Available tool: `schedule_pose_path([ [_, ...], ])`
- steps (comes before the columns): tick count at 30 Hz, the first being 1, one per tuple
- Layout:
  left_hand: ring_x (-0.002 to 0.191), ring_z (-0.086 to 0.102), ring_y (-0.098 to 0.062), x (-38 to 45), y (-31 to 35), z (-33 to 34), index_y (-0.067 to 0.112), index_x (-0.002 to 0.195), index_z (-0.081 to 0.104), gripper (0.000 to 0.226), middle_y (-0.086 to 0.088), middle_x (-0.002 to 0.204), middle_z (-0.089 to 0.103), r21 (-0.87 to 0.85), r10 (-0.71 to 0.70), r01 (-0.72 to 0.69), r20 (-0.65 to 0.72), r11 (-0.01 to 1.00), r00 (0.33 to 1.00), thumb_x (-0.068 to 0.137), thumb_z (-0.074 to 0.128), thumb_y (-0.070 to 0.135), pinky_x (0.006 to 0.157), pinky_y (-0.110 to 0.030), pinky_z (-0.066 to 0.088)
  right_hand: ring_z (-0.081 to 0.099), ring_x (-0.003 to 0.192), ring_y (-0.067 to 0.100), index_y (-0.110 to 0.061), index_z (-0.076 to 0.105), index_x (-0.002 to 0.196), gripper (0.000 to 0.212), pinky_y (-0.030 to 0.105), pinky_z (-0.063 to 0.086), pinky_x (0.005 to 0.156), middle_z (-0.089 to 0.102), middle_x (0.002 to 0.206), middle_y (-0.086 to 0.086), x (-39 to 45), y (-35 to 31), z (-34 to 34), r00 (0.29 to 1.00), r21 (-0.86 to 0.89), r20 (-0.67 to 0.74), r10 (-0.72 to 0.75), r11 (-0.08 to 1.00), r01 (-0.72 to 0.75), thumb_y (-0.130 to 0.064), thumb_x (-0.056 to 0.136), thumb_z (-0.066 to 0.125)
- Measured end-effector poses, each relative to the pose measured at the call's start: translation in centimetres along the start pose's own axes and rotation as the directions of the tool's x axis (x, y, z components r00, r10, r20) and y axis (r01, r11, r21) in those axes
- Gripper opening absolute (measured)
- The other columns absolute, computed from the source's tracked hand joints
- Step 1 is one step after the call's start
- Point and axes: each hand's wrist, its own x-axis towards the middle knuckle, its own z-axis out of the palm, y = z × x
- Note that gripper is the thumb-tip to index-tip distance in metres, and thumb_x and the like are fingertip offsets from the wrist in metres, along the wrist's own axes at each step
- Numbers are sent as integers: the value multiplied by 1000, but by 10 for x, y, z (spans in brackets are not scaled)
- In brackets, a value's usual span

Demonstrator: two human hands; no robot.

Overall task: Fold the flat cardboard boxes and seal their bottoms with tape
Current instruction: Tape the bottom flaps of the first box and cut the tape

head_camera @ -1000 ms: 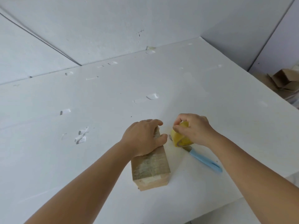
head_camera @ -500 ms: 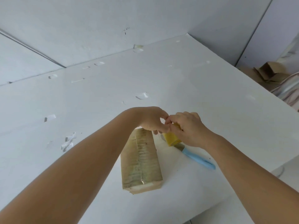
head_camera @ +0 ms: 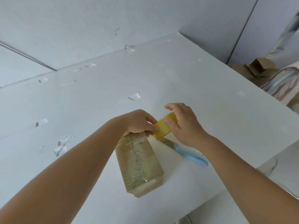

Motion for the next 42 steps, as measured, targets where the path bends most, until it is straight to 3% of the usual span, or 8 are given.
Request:
schedule_pose_path([
  [4, 56, 58, -4, -10, -17, 2, 22, 90, 74, 7, 3, 73, 71, -159, -42, 13, -181, 987, 983, 86, 70, 20, 58, -18, 48, 37, 122, 22, -13, 38, 135, 51, 32, 31, 103, 38, 134, 6, -11, 7, 9, 992, 36, -23, 126, 991, -126, -36, 92, 53],
  [7, 55, 59, -4, -15, -26, 5, 18, 93, 73, 7, 1, 74, 71, -264, -65, -1, -244, 964, 968, 86, 70, 18, 60, -18, 46, 39, 119, 22, -15, 41, 130, 54, 32, 33, 101, 40, 128, 4, -22, 14, 16, 972, -90, 117, 202, 977, -192, -44, 87, 57],
  [11, 61, 61, -8, -15, -29, 9, 21, 96, 74, 12, 1, 75, 72, -330, -49, -43, -267, 943, 963, 85, 71, 17, 74, -24, 52, 42, 115, 23, -18, 46, 121, 43, 31, 38, 90, 43, 122, 4, -36, 26, 25, 907, -317, 269, 323, 919, -233, -39, 86, 61],
  [14, 62, 60, -7, -13, -29, 11, 25, 95, 74, 15, 6, 71, 70, -336, -45, -53, -278, 940, 960, 83, 73, 17, 81, -28, 51, 50, 105, 24, -18, 50, 113, 31, 31, 43, 82, 50, 116, 5, -45, 35, 31, 871, -343, 316, 375, 902, -264, -30, 87, 60],
  [22, 63, 59, -7, -16, -26, 13, 23, 102, 72, 22, 5, 74, 69, -361, -57, -57, -298, 931, 953, 81, 75, 19, 80, -28, 52, 50, 75, 20, -16, 54, 88, 10, 29, 34, 60, 56, 86, 1, -46, 27, 13, 938, -293, 204, 279, 932, -214, -23, 89, 47],
  [27, 61, 56, -8, -15, -27, 13, 22, 103, 72, 22, 4, 74, 68, -372, -50, -77, -322, 925, 946, 81, 75, 19, 76, -27, 51, 40, 54, 22, -13, 44, 71, 26, 32, 33, 50, 46, 58, 2, -56, 13, -19, 967, -232, 124, 221, 954, -188, -31, 90, 48],
  [36, 58, 50, -8, -18, -27, 14, 22, 102, 73, 21, 4, 71, 63, -358, -14, -123, -355, 925, 935, 81, 75, 21, 66, -21, 46, 41, 53, 19, -17, 44, 68, 28, 32, 35, 50, 44, 54, 1, -62, -33, -56, 971, -375, 176, 161, 923, -85, -33, 91, 44],
  [42, 62, 50, -10, -19, -26, 14, 23, 98, 72, 17, 3, 72, 65, -360, 17, -160, -369, 919, 929, 81, 75, 21, 69, -24, 47, 35, 48, 12, -19, 34, 62, 34, 26, 21, 43, 41, 57, -3, -49, -60, -50, 974, -509, 197, 114, 860, 2, -27, 95, 38],
])
